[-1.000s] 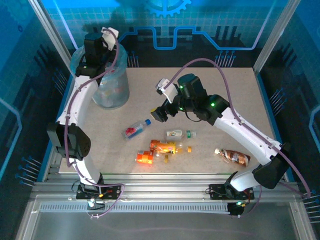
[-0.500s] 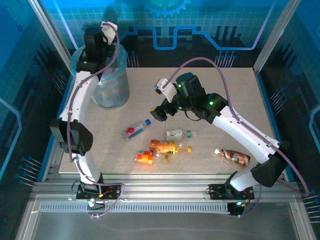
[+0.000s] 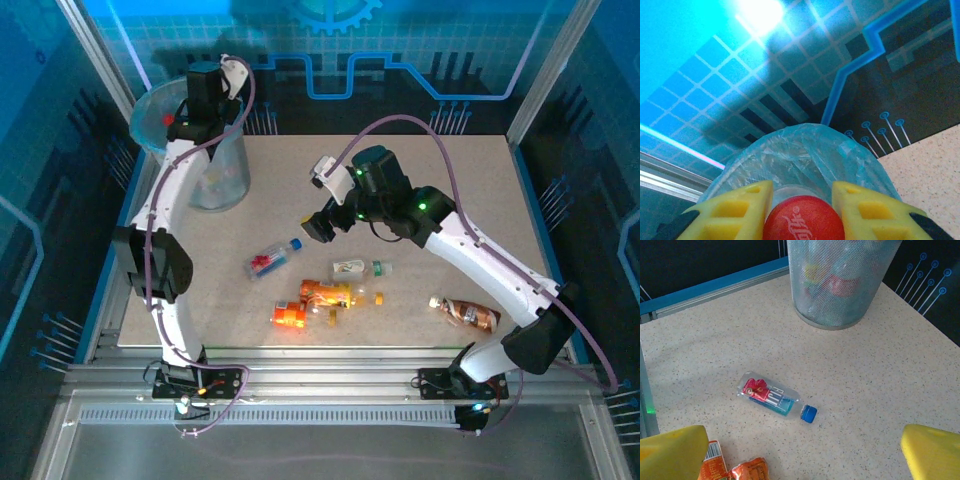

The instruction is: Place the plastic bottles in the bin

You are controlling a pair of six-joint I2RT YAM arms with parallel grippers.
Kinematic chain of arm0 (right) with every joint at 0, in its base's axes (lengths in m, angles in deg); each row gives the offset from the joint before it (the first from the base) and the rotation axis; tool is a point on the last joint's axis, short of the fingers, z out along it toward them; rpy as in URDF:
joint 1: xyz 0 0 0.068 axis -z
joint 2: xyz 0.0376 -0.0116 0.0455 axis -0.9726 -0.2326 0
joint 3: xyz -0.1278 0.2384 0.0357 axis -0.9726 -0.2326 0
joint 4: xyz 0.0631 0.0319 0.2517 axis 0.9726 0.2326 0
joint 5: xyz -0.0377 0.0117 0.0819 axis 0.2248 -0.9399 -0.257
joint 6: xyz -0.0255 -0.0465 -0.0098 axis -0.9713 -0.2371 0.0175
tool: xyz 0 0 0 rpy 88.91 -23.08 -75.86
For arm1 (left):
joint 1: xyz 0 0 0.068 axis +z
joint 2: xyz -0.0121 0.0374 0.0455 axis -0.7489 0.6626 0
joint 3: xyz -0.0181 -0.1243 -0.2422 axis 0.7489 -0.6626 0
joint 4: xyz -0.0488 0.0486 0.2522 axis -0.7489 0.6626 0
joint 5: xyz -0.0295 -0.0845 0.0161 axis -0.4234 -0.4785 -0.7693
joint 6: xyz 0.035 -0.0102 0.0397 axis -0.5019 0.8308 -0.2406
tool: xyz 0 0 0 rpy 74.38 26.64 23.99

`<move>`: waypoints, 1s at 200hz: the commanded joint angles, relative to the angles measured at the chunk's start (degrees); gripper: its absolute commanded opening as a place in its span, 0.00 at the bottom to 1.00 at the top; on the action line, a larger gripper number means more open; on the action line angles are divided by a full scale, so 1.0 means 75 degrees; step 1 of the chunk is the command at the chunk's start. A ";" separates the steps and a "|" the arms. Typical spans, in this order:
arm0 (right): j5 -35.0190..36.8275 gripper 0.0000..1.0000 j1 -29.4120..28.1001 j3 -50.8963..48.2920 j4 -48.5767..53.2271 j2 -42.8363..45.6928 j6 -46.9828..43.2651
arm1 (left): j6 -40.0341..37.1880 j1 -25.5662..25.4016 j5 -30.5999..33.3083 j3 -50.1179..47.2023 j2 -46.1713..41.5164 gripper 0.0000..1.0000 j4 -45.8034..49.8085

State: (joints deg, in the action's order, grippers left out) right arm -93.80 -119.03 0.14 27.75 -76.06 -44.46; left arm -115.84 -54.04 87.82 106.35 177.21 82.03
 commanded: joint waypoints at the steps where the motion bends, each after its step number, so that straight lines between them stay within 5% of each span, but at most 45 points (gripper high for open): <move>1: 0.0082 1.00 -0.0162 0.0188 0.0120 -0.0035 -0.0029 | 0.0365 0.0018 0.0102 0.0413 -0.0151 0.00 0.0398; 36: 0.0080 1.00 -0.0173 0.0173 0.0142 -0.0009 -0.0050 | 0.1371 0.0233 -0.0483 0.0994 -0.0349 0.00 0.1116; 169: -0.0011 1.00 -0.0185 0.0183 0.0122 -0.0236 -0.0097 | -0.0094 0.0167 0.0845 0.1128 -0.0015 0.00 0.0942; 188: -0.0058 1.00 -0.0189 0.0238 0.0171 -0.0277 -0.0097 | 0.0091 0.0165 0.0841 0.1156 0.0102 0.15 0.1133; 200: -0.0063 1.00 -0.0193 0.0239 0.0177 -0.0263 -0.0097 | 0.0255 0.0165 0.0810 0.1216 0.0141 0.41 0.1228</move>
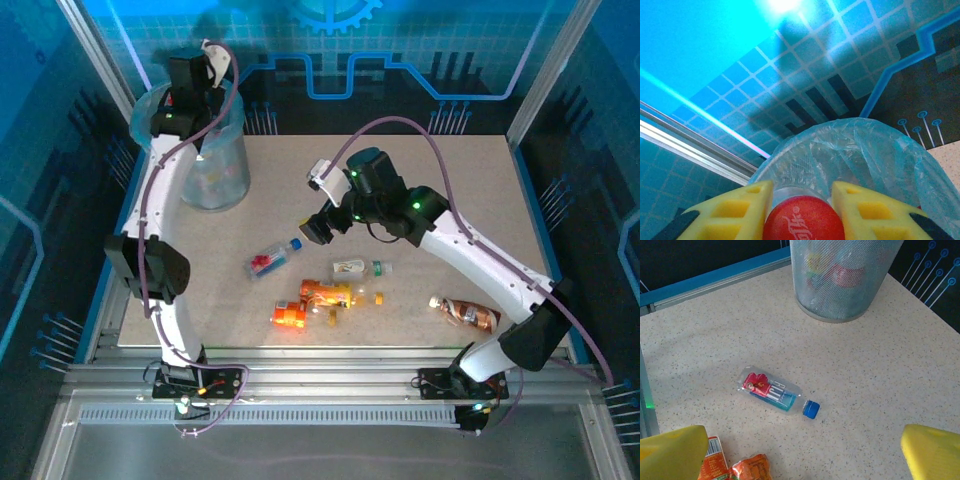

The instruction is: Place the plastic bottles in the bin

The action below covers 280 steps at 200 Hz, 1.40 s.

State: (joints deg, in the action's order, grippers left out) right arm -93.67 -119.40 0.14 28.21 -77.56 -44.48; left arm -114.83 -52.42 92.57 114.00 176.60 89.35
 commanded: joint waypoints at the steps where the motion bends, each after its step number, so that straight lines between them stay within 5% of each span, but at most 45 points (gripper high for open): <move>1: -0.0084 1.00 -0.0139 0.0244 0.0116 -0.0060 -0.0094 | 0.0137 -0.0045 0.0177 0.0199 0.0223 0.43 0.0253; 17: -0.0075 1.00 -0.0138 0.0237 0.0116 -0.0047 -0.0071 | 0.0368 -0.0045 0.0129 0.0286 0.0223 0.67 0.0328; 32: -0.0070 1.00 -0.0152 0.0223 0.0105 -0.0035 -0.0042 | 0.0574 -0.0051 -0.0011 0.0447 0.0221 0.75 0.0471; 84: -0.0037 1.00 -0.0261 0.0189 0.0080 -0.0059 0.0058 | 0.1270 -0.0045 -0.0535 0.0793 0.0096 0.76 0.1067; 157: 0.0836 1.00 -0.0104 0.0398 0.0792 0.0072 0.0360 | 0.2866 -0.0209 -0.1295 0.0806 -0.0480 0.64 0.2441; 223: 0.1087 0.95 0.1459 0.0293 0.3231 -0.0032 0.2056 | 0.2797 -0.2518 -0.2109 -0.1632 -0.2310 0.68 0.1599; 252: 0.0874 0.93 0.1473 -0.1267 0.2704 0.0460 0.2398 | 0.1729 -0.3722 -0.3061 -0.3760 -0.3283 0.72 0.0413; 280: 0.0766 0.92 0.1495 -0.2546 0.2123 0.0635 0.3033 | 0.1902 -0.4127 -0.4311 -0.5188 -0.3843 0.72 -0.0083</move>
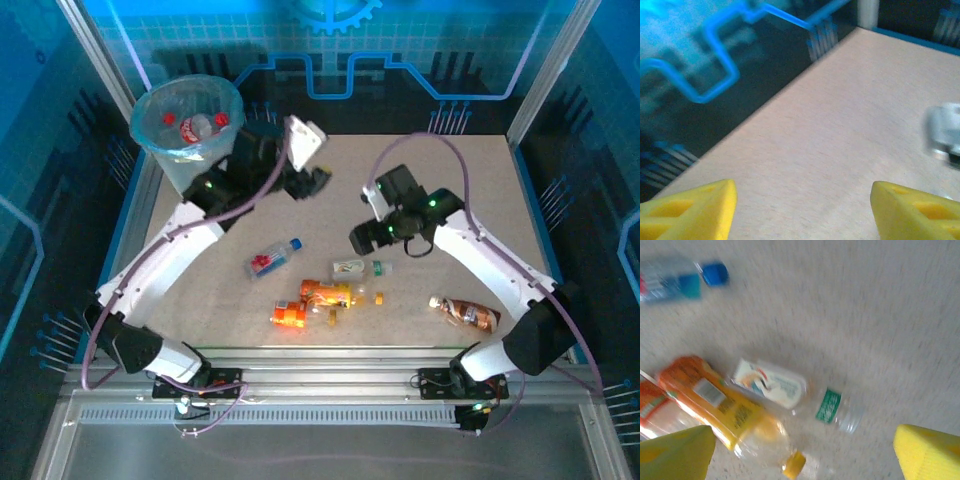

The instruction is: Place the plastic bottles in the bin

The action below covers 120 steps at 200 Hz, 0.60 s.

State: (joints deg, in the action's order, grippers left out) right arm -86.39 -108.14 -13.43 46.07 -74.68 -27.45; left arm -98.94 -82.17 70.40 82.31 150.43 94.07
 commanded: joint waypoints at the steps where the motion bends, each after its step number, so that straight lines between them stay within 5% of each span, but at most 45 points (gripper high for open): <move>1: -0.0215 0.92 -0.0006 -0.0752 -0.0260 0.0249 0.0775 | -0.0212 -0.0168 -0.1374 -0.1003 -0.0367 0.72 -0.0720; 51: -0.0526 0.92 0.0006 -0.1059 -0.0472 0.0022 0.1127 | 0.0850 -0.0002 0.0001 -0.1473 0.0289 0.73 0.0930; 120: -0.0799 0.92 -0.0065 -0.0570 -0.0683 -0.0043 0.0981 | 0.1571 0.1500 -0.0421 -0.2130 0.1600 0.77 0.1930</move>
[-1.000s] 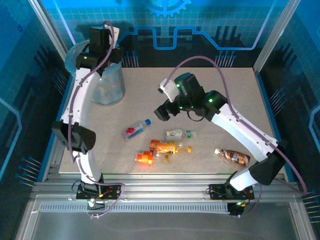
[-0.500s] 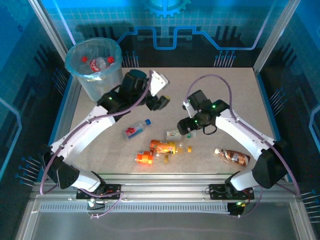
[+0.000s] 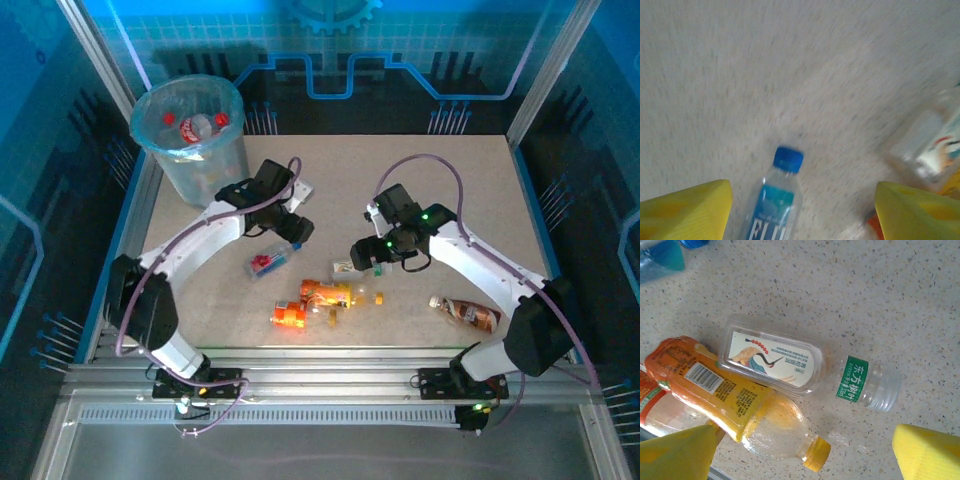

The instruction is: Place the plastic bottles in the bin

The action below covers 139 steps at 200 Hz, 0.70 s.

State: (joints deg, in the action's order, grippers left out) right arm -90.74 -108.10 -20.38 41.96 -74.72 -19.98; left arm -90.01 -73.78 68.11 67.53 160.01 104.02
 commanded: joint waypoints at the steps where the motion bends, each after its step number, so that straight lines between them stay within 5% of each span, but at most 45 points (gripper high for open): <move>1: -0.0225 0.92 -0.0071 0.0364 -0.0135 -0.0032 -0.0018 | 0.0386 0.0399 -0.0126 -0.0162 0.0336 0.77 0.0605; 89: -0.0255 0.95 -0.0187 0.0753 -0.0436 -0.0601 -0.0127 | -0.0381 0.0919 0.0090 -0.0518 0.1501 0.80 0.0775; 139: -0.0266 0.96 -0.0188 0.0602 -0.0456 -0.0532 -0.0318 | -0.0346 0.0937 0.0076 -0.0465 0.1802 0.64 0.0718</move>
State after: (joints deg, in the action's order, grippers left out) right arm -92.25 -109.02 -16.38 38.96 -79.03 -20.88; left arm -92.32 -67.22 68.24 64.10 171.79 108.17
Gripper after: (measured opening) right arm 0.953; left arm 0.686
